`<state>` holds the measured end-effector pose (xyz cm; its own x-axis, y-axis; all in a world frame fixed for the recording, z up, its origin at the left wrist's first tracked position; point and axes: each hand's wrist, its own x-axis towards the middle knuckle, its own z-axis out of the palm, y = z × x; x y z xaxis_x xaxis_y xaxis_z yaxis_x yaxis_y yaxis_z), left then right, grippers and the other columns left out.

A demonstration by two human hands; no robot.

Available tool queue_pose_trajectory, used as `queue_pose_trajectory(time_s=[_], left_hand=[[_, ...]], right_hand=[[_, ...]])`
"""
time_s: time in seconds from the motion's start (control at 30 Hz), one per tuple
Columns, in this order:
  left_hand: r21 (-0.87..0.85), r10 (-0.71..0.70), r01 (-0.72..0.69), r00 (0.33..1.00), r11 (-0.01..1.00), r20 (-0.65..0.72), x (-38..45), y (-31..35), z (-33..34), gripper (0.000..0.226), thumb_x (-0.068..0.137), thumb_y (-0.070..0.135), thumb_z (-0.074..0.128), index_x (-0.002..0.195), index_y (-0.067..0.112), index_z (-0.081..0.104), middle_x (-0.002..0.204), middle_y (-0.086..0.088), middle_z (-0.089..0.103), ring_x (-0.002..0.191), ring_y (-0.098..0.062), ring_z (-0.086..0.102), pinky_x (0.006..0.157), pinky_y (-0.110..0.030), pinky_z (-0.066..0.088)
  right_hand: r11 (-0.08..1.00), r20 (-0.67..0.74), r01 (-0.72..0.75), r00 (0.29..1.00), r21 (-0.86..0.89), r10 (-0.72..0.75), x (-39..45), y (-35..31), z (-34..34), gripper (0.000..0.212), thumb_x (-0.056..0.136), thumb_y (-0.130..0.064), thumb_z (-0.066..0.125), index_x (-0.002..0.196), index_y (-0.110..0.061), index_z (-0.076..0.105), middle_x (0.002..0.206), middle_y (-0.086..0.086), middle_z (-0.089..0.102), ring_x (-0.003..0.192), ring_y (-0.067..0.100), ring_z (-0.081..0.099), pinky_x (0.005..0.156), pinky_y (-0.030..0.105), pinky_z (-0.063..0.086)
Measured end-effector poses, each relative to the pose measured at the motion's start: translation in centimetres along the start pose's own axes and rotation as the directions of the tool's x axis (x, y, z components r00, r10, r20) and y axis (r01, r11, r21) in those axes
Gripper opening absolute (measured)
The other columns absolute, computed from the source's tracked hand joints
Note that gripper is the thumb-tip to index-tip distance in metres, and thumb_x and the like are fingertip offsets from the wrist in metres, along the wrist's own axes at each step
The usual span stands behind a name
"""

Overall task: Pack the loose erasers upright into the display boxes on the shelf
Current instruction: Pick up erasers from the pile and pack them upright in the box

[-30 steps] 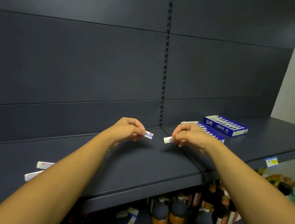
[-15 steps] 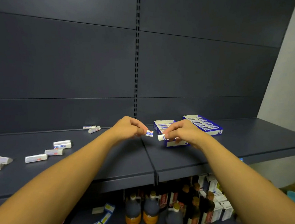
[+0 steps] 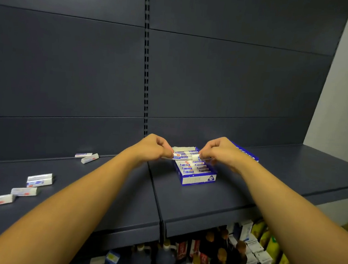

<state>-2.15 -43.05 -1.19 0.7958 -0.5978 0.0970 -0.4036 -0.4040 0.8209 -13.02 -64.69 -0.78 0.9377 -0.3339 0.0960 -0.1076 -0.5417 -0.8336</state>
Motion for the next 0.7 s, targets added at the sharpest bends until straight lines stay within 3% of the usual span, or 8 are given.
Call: queue_pose_trajectory(time_s=[0.13, 0.37, 0.5, 0.57, 0.7], left_hand=[[-0.009, -0.017, 0.017, 1.000, 1.000, -0.001, 2.9, 0.1, -0.2, 0.007, 0.085, 0.010, 0.074, 0.079, 0.011, 0.070, 0.096, -0.006, 0.076, 0.079, -0.009, 0.064, 0.062, -0.021, 0.050], [-0.099, -0.103, 0.101, 0.994, 0.990, -0.020, 6.5, -0.6, -0.4, 0.010, 0.081, 0.006, 0.075, 0.073, 0.010, 0.070, 0.074, -0.002, 0.071, 0.061, -0.010, 0.058, 0.049, -0.020, 0.046], [-0.160, -0.123, 0.121, 0.992, 0.980, -0.003, 8.1, -0.9, 0.0, 0.013, 0.079, 0.003, 0.080, 0.074, 0.011, 0.071, 0.080, -0.005, 0.074, 0.082, -0.017, 0.068, 0.073, -0.031, 0.059], [-0.195, -0.126, 0.123, 0.992, 0.973, -0.004, 8.7, -1.0, 0.2, 0.012, 0.078, 0.005, 0.082, 0.077, 0.011, 0.072, 0.083, -0.006, 0.076, 0.090, -0.020, 0.070, 0.086, -0.037, 0.058], [-0.195, -0.129, 0.119, 0.991, 0.974, -0.041, 9.4, -1.2, 1.2, 0.010, 0.079, 0.007, 0.083, 0.081, 0.011, 0.074, 0.091, -0.007, 0.077, 0.097, -0.021, 0.071, 0.090, -0.037, 0.057]], right_hand=[[0.999, 0.011, 0.022, 1.000, -0.030, -0.022, 3.0, -0.2, -0.3, 0.018, 0.082, -0.004, 0.071, 0.066, -0.012, 0.069, 0.091, 0.008, 0.076, 0.092, 0.021, 0.069, 0.068, 0.032, 0.054], [0.993, 0.051, 0.051, 0.998, -0.106, -0.046, 7.8, 0.6, -0.2, 0.018, 0.084, -0.004, 0.069, 0.068, -0.011, 0.064, 0.097, 0.010, 0.074, 0.099, 0.023, 0.067, 0.076, 0.035, 0.057], [0.993, 0.084, 0.072, 0.994, -0.091, -0.065, 9.9, 1.4, -0.4, 0.017, 0.082, -0.003, 0.069, 0.068, -0.011, 0.064, 0.095, 0.009, 0.074, 0.099, 0.022, 0.068, 0.069, 0.031, 0.054], [0.993, 0.098, 0.082, 0.992, -0.083, -0.074, 10.9, 1.9, -0.6, 0.014, 0.082, -0.002, 0.071, 0.071, -0.009, 0.065, 0.093, 0.007, 0.075, 0.094, 0.020, 0.068, 0.066, 0.029, 0.051], [0.992, 0.148, 0.112, 0.983, -0.050, -0.104, 12.5, 3.2, -1.1, 0.011, 0.082, -0.003, 0.074, 0.076, -0.007, 0.066, 0.090, 0.005, 0.076, 0.084, 0.013, 0.068, 0.063, 0.024, 0.048]])
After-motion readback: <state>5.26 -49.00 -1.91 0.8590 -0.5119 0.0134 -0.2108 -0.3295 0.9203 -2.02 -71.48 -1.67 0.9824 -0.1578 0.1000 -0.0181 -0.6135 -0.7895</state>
